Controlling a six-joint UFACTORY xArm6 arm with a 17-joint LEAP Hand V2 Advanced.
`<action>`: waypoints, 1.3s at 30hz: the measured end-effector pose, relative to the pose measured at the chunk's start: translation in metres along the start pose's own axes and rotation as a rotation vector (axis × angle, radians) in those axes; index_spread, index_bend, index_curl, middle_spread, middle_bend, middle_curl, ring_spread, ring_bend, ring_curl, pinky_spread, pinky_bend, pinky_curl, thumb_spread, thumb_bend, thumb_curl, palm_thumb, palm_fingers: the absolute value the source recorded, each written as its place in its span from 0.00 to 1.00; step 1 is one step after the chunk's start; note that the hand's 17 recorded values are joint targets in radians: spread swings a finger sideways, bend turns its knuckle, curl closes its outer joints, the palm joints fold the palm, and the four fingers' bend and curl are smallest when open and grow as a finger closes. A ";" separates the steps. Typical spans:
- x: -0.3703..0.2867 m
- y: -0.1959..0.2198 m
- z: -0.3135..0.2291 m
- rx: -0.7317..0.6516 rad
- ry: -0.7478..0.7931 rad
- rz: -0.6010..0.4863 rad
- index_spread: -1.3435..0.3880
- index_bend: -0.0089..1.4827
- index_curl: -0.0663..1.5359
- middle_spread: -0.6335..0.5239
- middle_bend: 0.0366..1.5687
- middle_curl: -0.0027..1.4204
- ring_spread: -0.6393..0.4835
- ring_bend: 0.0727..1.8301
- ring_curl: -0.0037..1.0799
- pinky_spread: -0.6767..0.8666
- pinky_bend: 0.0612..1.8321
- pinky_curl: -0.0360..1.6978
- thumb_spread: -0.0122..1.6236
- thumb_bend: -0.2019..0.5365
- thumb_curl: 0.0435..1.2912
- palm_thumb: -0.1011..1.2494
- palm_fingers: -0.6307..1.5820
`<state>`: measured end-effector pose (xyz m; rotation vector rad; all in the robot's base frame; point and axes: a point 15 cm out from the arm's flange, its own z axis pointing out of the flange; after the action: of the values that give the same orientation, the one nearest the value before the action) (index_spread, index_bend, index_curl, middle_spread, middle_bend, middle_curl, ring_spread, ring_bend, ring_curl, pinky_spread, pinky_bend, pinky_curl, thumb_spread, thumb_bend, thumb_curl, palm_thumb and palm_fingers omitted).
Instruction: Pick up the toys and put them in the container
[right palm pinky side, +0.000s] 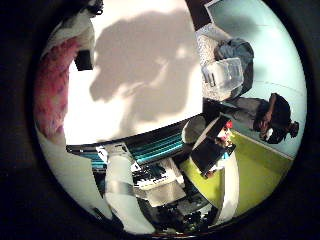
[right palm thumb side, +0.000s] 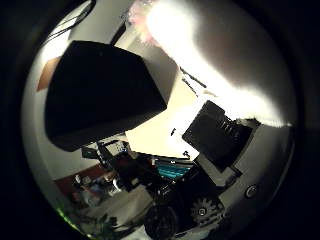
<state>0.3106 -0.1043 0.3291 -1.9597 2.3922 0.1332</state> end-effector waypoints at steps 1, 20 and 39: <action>0.000 -0.002 -0.018 0.017 0.009 -0.006 0.62 0.72 0.61 0.38 0.79 0.64 0.37 0.76 0.66 0.32 0.72 0.51 0.60 0.25 0.48 0.85 0.75; -0.070 0.019 -0.201 0.226 0.038 -0.163 0.62 0.70 0.63 0.38 0.77 0.65 0.36 0.73 0.72 0.31 0.65 0.63 0.59 0.25 0.54 0.84 0.76; -0.274 0.047 -0.209 0.227 -0.056 -0.517 0.62 0.68 0.64 0.37 0.76 0.66 0.35 0.71 0.76 0.30 0.62 0.68 0.58 0.25 0.55 0.84 0.77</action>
<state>0.3223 0.1520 0.5635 -2.3331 1.7024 -0.0981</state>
